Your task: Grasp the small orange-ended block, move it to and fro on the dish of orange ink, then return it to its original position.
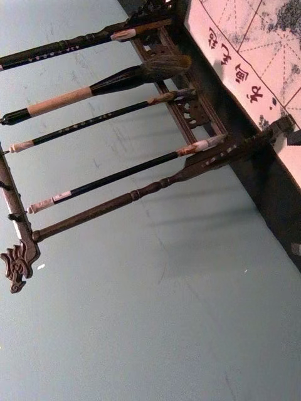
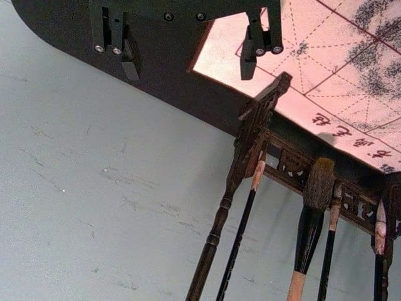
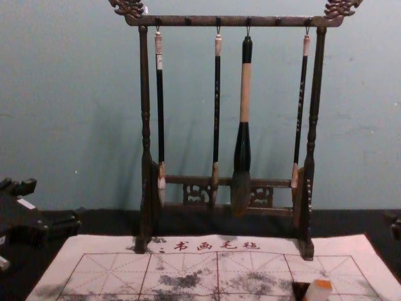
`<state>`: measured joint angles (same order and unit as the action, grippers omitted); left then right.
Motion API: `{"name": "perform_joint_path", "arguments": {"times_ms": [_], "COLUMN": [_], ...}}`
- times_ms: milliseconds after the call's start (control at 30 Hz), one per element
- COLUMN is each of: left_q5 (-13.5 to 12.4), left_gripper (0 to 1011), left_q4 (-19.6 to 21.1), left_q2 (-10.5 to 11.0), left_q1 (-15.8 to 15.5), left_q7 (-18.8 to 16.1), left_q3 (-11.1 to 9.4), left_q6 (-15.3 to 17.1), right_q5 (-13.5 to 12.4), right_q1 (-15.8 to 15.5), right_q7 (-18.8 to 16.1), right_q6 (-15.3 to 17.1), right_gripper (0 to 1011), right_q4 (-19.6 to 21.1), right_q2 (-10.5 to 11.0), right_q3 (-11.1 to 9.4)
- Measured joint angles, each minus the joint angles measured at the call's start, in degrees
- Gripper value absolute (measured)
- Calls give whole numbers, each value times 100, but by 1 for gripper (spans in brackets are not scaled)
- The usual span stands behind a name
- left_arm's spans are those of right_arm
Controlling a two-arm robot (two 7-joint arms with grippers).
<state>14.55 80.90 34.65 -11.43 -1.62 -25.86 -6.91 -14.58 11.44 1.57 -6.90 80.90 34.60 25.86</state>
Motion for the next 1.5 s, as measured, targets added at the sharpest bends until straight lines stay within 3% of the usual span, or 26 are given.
{"name": "perform_joint_path", "arguments": {"times_ms": [1500], "left_q5": [0], "left_gripper": [1001], "left_q4": [0], "left_q2": [0], "left_q1": [0], "left_q7": [0], "left_q3": [0], "left_q6": [0], "right_q5": [4], "right_q1": [-1], "right_q7": [5], "right_q6": [0], "right_gripper": [1003], "right_q4": [0], "right_q2": [5], "right_q3": [0]}}
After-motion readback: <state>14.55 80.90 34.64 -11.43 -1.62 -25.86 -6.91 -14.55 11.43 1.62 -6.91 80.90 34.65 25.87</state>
